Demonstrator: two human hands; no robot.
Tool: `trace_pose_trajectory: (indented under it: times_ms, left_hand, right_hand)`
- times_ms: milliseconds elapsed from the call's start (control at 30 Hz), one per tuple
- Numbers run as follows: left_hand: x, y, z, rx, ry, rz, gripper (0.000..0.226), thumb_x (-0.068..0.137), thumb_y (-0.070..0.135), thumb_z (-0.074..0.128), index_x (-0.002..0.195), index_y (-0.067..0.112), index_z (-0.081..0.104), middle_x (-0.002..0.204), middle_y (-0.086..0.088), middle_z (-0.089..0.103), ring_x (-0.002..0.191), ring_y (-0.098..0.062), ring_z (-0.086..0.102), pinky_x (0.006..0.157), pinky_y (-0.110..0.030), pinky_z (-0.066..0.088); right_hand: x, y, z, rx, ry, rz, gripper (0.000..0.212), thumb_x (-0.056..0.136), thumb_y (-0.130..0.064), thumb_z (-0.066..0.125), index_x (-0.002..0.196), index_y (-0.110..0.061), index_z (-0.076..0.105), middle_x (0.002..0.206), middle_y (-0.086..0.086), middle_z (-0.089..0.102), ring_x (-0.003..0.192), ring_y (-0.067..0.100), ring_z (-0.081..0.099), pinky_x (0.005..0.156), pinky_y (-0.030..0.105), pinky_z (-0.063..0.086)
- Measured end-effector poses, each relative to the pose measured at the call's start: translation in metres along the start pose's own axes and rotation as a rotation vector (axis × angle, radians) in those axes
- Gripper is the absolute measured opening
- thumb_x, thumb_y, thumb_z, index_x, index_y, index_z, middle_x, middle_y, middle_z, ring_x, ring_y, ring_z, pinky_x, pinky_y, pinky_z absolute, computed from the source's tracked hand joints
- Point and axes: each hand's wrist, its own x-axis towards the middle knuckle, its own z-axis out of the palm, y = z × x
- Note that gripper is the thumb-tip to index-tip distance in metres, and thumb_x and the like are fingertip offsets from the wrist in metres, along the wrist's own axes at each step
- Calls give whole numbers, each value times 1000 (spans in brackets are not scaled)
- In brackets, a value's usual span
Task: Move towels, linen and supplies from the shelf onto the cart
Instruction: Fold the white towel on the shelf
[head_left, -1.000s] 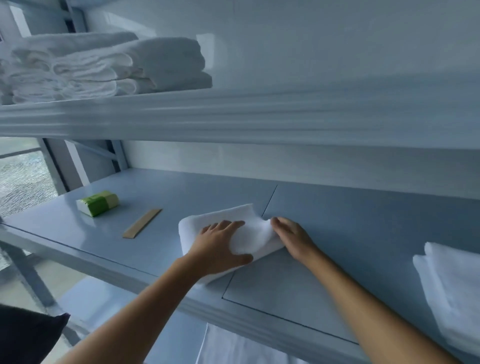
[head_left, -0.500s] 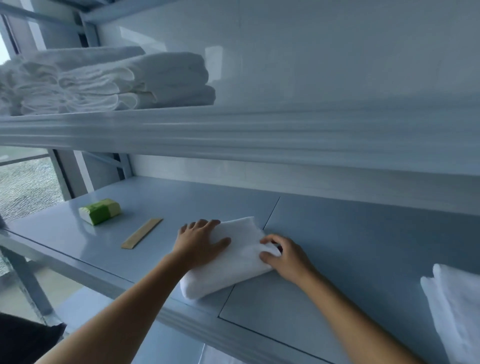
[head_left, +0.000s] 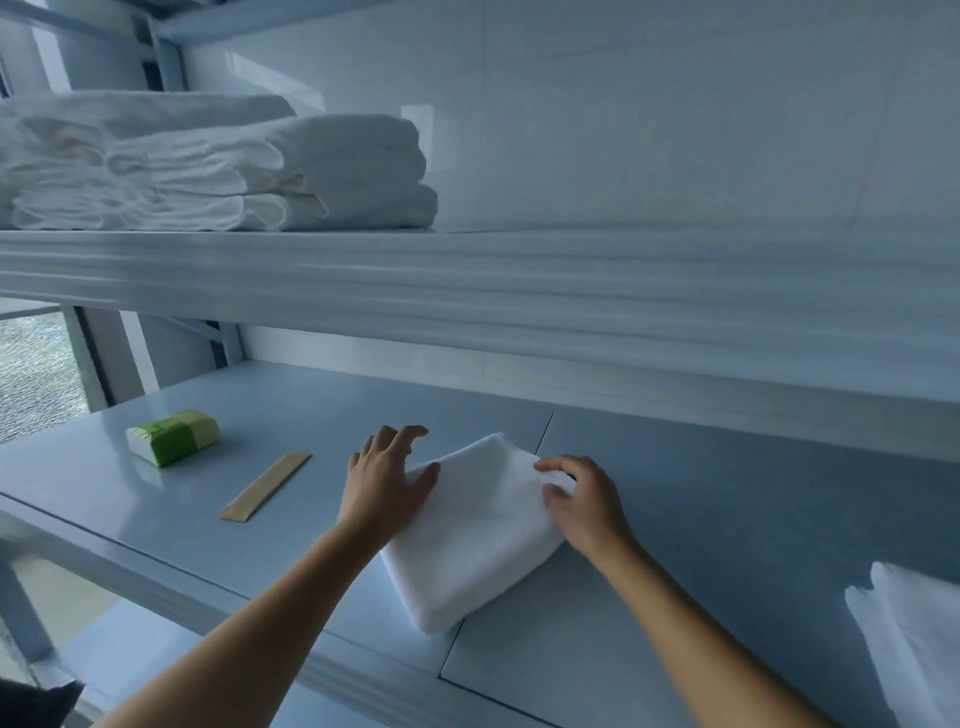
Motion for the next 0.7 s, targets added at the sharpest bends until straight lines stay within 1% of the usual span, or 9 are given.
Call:
trace_pose_trajectory:
  times_ms: [67, 133, 167, 233, 333, 400, 467, 567, 700]
  left_hand:
    - [-5, 2, 1, 47, -15, 14, 38, 90, 44, 62, 126, 30, 59, 118, 1, 59, 115, -23, 54, 97, -37, 36]
    - [-17, 5, 0, 72, -41, -27, 35, 92, 53, 55, 120, 33, 62, 126, 3, 58, 119, -22, 52, 97, -37, 34]
    - [-26, 7, 0, 64, -61, -61, 39, 91, 60, 49, 118, 35, 62, 128, 5, 57, 121, -21, 50, 98, -38, 33]
    - [-46, 12, 2, 39, -92, -94, 57, 83, 75, 35, 118, 38, 60, 135, 8, 52, 127, -19, 45, 105, -38, 30]
    - [-63, 15, 10, 30, -128, -76, 73, 73, 81, 24, 126, 41, 56, 151, 6, 38, 141, -21, 29, 116, -41, 21]
    - [-59, 10, 12, -20, -165, -84, 76, 71, 82, 28, 128, 41, 55, 155, 4, 33, 144, -21, 22, 118, -40, 18]
    - [-49, -1, 10, -44, -199, -71, 71, 72, 81, 41, 128, 41, 57, 157, 1, 31, 146, -23, 22, 118, -42, 20]
    - [-34, -21, 2, -71, -263, -107, 51, 80, 63, 67, 125, 40, 62, 159, -4, 29, 144, -28, 29, 117, -40, 27]
    - [-33, -29, 2, -151, -315, -166, 52, 81, 54, 72, 130, 42, 59, 160, -9, 22, 143, -31, 33, 115, -40, 32]
  right_hand:
    - [-5, 8, 2, -72, -92, 126, 22, 81, -12, 64, 97, -24, 73, 103, -8, 70, 100, 12, 64, 81, 21, 46]
    - [-6, 13, 3, -77, -100, 177, 9, 79, -21, 66, 86, -26, 70, 90, -14, 70, 91, 12, 66, 72, 24, 47]
    - [-4, 13, 3, -89, -88, 177, 4, 78, -26, 69, 81, -26, 67, 85, -15, 69, 86, 12, 65, 70, 25, 46]
    - [0, 12, 5, -117, -83, 190, 15, 76, -35, 72, 78, -23, 63, 82, -13, 68, 81, 11, 63, 68, 27, 46]
    - [2, 8, 12, -123, -56, 217, 15, 75, -32, 73, 80, -22, 63, 86, -13, 67, 85, 14, 61, 70, 27, 43]
    - [-2, 9, 14, -96, -20, 218, 7, 76, -24, 70, 80, -22, 65, 85, -14, 67, 85, 15, 61, 68, 26, 41]
    - [-6, 10, 11, -79, -47, 203, 7, 75, -17, 69, 78, -23, 66, 82, -13, 68, 83, 16, 64, 68, 27, 45]
    - [-8, 12, 4, -82, -159, 180, 12, 71, -19, 70, 77, -30, 69, 88, -12, 70, 86, 14, 65, 77, 29, 50]
    - [-4, 7, 13, -89, -167, 97, 36, 78, -28, 72, 114, -31, 71, 114, -10, 60, 106, 8, 59, 90, 18, 42]
